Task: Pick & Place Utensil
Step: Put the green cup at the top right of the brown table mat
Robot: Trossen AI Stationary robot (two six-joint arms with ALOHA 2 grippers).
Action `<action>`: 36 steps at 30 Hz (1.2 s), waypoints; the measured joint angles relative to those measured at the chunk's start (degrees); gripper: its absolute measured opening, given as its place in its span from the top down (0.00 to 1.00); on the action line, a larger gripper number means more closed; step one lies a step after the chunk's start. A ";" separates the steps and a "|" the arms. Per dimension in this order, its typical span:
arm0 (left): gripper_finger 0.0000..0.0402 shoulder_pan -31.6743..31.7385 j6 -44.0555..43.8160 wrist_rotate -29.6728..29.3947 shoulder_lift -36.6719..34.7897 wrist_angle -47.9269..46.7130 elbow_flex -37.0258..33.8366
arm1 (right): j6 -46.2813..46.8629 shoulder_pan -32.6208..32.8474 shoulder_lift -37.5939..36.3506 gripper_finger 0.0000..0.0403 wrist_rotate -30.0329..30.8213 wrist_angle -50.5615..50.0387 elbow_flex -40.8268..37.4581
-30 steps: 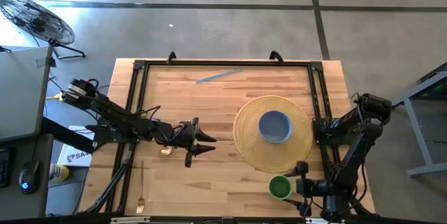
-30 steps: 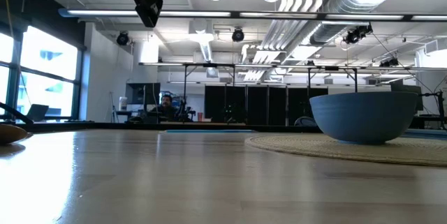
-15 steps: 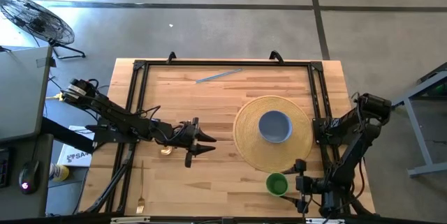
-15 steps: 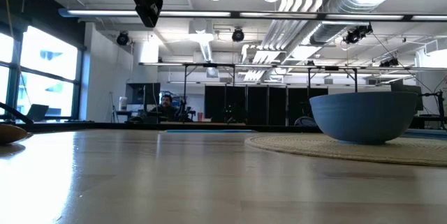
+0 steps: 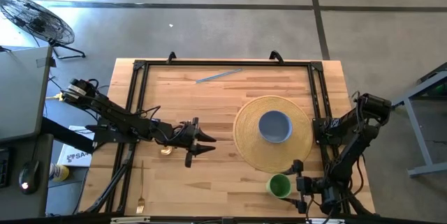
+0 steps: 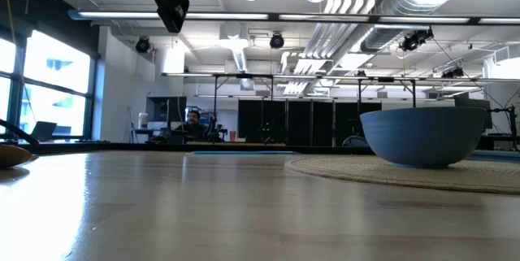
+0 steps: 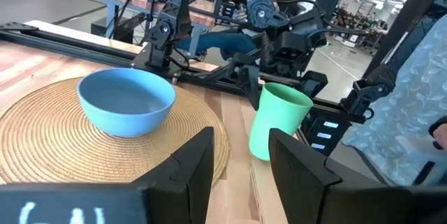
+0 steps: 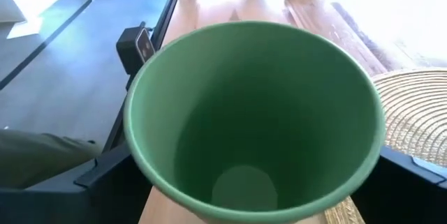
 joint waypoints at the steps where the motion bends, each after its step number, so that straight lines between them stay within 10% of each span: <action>1: 0.66 0.00 0.00 -0.11 0.00 0.00 0.00 | 0.00 0.00 0.00 0.01 0.10 0.02 0.00; 36: 0.66 0.02 -1.29 0.58 0.00 -0.20 0.00 | -2.25 -1.14 4.44 0.01 3.87 4.30 0.09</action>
